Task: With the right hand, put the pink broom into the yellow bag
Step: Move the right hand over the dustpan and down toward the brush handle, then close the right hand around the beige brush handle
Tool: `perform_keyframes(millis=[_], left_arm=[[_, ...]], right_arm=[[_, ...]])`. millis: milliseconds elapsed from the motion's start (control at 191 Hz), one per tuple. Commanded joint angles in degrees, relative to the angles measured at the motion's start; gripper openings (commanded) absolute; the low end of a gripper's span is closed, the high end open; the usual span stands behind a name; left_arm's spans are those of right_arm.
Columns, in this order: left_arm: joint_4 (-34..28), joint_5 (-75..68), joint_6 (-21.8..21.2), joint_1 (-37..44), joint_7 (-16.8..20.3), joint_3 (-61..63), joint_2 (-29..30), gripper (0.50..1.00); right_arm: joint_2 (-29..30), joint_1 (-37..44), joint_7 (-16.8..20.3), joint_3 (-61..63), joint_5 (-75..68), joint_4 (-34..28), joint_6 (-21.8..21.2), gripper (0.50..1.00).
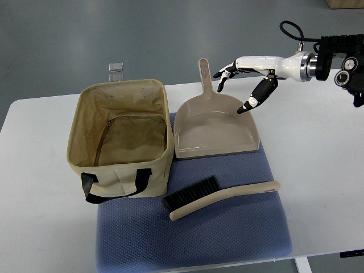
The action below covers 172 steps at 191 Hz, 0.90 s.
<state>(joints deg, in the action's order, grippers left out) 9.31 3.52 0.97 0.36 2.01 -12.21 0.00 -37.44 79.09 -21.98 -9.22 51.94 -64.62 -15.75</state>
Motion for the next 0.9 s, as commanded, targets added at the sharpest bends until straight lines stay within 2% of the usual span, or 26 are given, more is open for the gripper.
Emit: perform_keyframes(millis=[0, 120, 340, 465, 606, 893], left_arm=[[0.0, 0.0, 0.0, 0.0, 0.0, 0.0, 0.0, 1.0], [0.0, 0.0, 0.0, 0.0, 0.0, 0.0, 0.0, 1.0], [0.0, 0.0, 0.0, 0.0, 0.0, 0.0, 0.0, 1.0], [0.0, 0.0, 0.0, 0.0, 0.0, 0.0, 0.0, 1.0], [0.0, 0.0, 0.0, 0.0, 0.0, 0.0, 0.0, 1.0], [0.0, 0.0, 0.0, 0.0, 0.0, 0.0, 0.0, 1.0]], right_arm=[[-2.3, 0.0, -0.1, -1.8, 3.2, -4.1, -0.8, 0.93], [-3.7, -1.0, -0.2, -3.6, 3.8, -6.0, -0.9, 0.93], [-4.2, -8.0, -1.5, -3.6, 3.9, -8.7, 0.0, 0.93], [-4.0, -11.0, -1.8, -3.5, 4.9, -9.1, 2.6, 0.928], [-4.2, -13.8, -2.1, -3.3, 6.3, -11.4, 3.4, 0.928], [-3.1, -17.4, -2.0, -3.2, 9.9, -12.3, 9.2, 0.928]])
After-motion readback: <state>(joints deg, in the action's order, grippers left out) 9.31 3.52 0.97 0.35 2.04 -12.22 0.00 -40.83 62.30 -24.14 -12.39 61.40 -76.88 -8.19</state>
